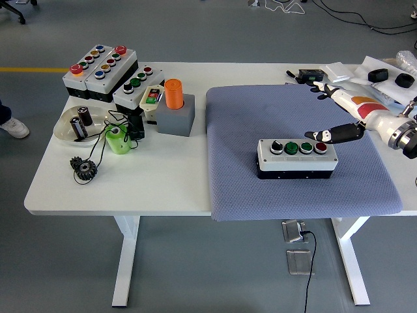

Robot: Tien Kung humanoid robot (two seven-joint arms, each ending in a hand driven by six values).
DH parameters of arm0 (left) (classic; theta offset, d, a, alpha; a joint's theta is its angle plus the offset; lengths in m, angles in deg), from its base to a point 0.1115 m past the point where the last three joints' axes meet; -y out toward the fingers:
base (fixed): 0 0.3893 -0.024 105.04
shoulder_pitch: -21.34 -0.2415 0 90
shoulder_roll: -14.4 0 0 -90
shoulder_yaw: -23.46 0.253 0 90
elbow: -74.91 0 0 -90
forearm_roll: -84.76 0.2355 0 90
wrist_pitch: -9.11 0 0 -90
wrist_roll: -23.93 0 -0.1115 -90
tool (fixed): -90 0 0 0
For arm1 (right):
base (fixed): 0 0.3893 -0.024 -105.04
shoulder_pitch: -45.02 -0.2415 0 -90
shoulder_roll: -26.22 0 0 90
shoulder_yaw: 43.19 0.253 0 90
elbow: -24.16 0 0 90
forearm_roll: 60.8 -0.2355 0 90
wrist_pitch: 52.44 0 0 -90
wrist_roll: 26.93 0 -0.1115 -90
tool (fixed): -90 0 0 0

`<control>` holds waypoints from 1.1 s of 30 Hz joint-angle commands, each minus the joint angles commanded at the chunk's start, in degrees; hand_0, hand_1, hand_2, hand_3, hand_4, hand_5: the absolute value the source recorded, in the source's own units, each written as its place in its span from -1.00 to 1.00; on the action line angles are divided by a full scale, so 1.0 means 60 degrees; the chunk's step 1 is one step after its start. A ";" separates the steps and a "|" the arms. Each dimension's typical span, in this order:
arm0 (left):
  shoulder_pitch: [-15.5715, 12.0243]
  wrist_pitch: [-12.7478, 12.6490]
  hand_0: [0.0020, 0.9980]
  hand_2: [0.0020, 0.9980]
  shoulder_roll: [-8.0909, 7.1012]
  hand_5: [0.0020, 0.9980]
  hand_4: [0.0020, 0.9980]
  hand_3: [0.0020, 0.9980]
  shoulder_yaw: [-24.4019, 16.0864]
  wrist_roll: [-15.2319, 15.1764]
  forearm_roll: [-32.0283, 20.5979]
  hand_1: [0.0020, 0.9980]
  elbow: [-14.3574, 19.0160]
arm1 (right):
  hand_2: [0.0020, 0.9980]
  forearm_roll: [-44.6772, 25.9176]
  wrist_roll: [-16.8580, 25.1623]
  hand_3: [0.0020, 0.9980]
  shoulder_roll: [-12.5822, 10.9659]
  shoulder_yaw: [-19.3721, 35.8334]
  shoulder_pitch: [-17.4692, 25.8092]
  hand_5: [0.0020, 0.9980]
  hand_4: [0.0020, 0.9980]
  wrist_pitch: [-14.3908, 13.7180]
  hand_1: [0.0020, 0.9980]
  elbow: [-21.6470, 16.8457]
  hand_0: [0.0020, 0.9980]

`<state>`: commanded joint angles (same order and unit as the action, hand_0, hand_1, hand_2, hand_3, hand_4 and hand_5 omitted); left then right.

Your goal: Pick up the button,place it on the desk,press the button,press the button

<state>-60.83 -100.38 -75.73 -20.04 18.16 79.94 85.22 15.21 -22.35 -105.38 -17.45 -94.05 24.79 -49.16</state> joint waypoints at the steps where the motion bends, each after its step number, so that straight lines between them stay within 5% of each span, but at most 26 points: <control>1: 0.0005 -0.0006 0.31 0.45 0.0003 0.91 -0.36 0.00 -0.0026 0.0003 0.0018 0.40 0.0000 | -0.35 -0.0202 0.0017 0.80 -0.0054 0.0010 0.0031 -0.21 0.56 -0.0070 -0.58 0.0008 -0.14; 5: 0.0007 -0.0006 0.31 0.45 0.0005 0.91 -0.36 0.00 -0.0025 0.0004 -0.0001 0.40 0.0000 | -0.35 -0.0971 -0.0033 0.80 -0.0191 -0.0052 0.0071 -0.21 0.56 -0.0010 -0.58 -0.0002 -0.14; 6: 0.0009 -0.0002 0.31 0.45 0.0003 0.91 -0.36 0.00 -0.0011 -0.0001 -0.0022 0.40 0.0000 | -0.62 -0.1145 -0.0056 0.70 -0.0220 -0.0074 0.0073 -0.20 0.42 0.0042 -0.99 -0.0001 -0.46; 15: 0.0023 0.0006 0.31 0.45 0.0009 0.91 -0.36 -0.01 -0.0022 -0.0008 -0.0026 0.40 0.0000 | -0.77 -0.2267 -0.0550 0.57 -0.0268 -0.0155 0.0044 -0.18 0.35 0.0595 -1.00 0.0013 -0.62; 33: 0.0062 0.0012 0.31 0.45 0.0003 0.91 -0.36 -0.01 -0.0028 0.0004 0.0010 0.40 0.0000 | -0.90 -0.1786 -0.1334 0.44 -0.0742 -0.0269 0.0303 -0.12 0.27 0.1416 -1.00 -0.0472 -0.71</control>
<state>-60.46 -100.30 -75.71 -20.21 18.19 80.00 85.22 4.49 -30.36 -109.83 -19.06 -92.24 33.29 -51.99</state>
